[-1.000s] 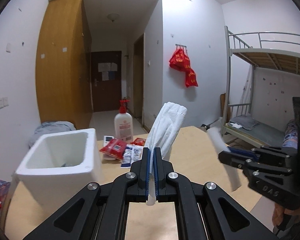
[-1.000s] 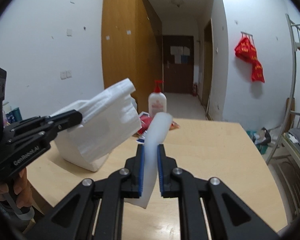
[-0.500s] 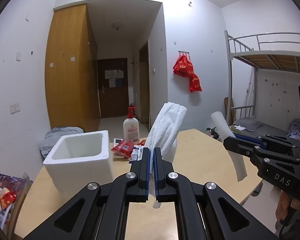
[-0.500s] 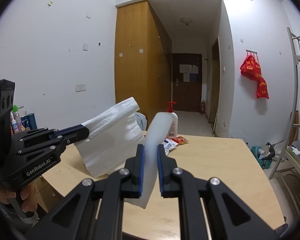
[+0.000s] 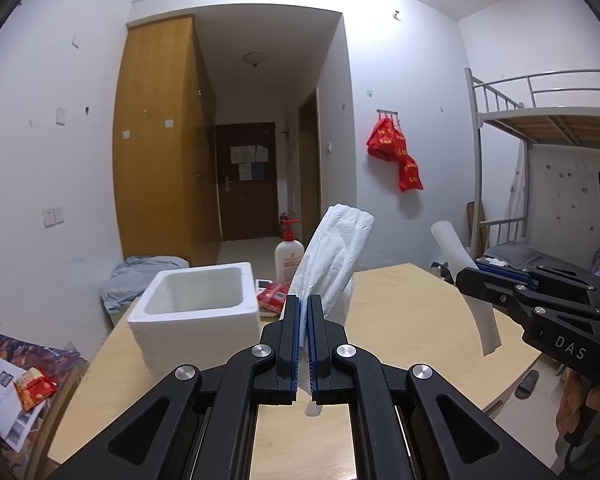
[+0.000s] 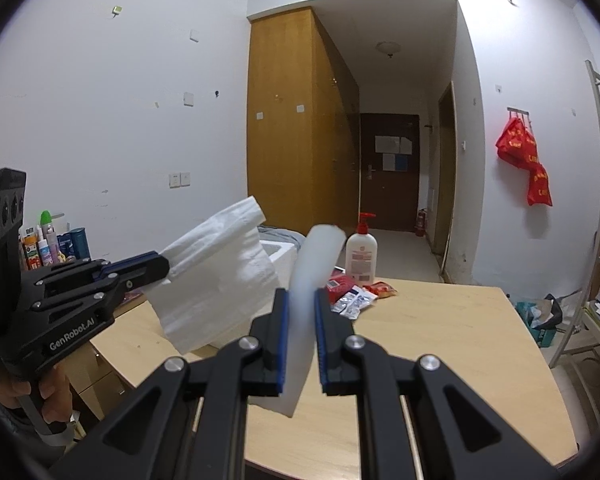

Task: Organize soft objects
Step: 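Carry the tissues and white strip in both grippers over the white foam box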

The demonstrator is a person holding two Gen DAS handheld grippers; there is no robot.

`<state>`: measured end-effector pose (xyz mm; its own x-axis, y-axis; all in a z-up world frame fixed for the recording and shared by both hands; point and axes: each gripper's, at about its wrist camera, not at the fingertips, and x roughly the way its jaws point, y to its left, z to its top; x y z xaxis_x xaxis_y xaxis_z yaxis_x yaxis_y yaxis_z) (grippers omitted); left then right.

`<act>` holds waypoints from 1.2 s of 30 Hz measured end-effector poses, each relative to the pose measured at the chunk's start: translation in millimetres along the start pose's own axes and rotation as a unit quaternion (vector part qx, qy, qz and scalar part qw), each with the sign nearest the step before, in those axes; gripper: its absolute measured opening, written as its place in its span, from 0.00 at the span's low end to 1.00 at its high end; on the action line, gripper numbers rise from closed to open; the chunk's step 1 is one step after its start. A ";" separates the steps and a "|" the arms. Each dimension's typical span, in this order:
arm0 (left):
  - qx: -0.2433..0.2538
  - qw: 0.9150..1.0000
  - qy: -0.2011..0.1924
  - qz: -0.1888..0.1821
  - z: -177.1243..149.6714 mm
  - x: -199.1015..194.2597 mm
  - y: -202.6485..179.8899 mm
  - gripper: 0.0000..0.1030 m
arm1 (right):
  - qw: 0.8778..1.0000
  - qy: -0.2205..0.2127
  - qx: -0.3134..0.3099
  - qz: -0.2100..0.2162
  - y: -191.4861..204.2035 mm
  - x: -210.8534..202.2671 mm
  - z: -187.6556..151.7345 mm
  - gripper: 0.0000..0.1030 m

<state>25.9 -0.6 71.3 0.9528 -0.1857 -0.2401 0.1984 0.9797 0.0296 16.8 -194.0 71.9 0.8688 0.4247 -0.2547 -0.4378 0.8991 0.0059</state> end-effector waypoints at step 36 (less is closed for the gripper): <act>-0.069 0.990 0.012 0.119 -12.1 1.5 100.1 0.04 | 0.992 0.038 -0.021 0.120 51.0 76.8 4.7 0.15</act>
<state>44.4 98.0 62.2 0.9629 0.0513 -0.2648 -0.0653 0.9969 -0.0444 62.2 -115.1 57.2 0.7187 0.6153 -0.3238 -0.6407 0.7670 0.0354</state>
